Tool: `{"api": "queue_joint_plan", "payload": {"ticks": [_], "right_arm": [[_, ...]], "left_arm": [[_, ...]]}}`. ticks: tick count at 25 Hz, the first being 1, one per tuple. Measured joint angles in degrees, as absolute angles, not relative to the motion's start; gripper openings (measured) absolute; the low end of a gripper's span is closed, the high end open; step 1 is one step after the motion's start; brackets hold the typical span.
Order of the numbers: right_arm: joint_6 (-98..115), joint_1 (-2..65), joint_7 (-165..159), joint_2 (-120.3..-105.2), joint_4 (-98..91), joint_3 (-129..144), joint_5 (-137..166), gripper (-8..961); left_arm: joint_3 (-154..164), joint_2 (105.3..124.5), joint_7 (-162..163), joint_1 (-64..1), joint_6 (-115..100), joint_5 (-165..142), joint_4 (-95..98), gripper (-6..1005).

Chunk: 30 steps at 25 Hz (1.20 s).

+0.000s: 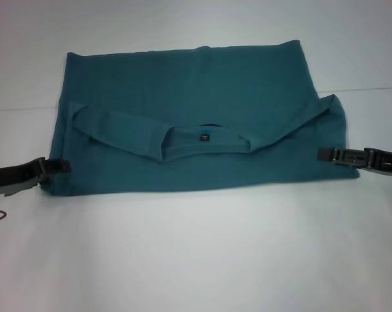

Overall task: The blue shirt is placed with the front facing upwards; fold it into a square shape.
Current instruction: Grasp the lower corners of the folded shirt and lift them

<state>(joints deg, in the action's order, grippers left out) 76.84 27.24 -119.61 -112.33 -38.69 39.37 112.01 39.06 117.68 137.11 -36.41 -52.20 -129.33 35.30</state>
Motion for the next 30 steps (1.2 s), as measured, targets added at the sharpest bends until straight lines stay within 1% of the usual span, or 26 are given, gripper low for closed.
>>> {"api": "queue_joint_plan", "payload": {"ticks": [25,30], "right_arm": [[76.8,27.4,-119.5,-112.31,-38.6,39.4,112.2,795],[76.8,27.3,-119.5,-112.24,-38.6,38.8,112.1,795]], "left_arm": [[41.5,118.04,137.4,-38.2,-50.1,-130.8,33.8,464],[42.1,117.85,142.8,-39.2,-49.5,-136.4,33.9,450]]}}
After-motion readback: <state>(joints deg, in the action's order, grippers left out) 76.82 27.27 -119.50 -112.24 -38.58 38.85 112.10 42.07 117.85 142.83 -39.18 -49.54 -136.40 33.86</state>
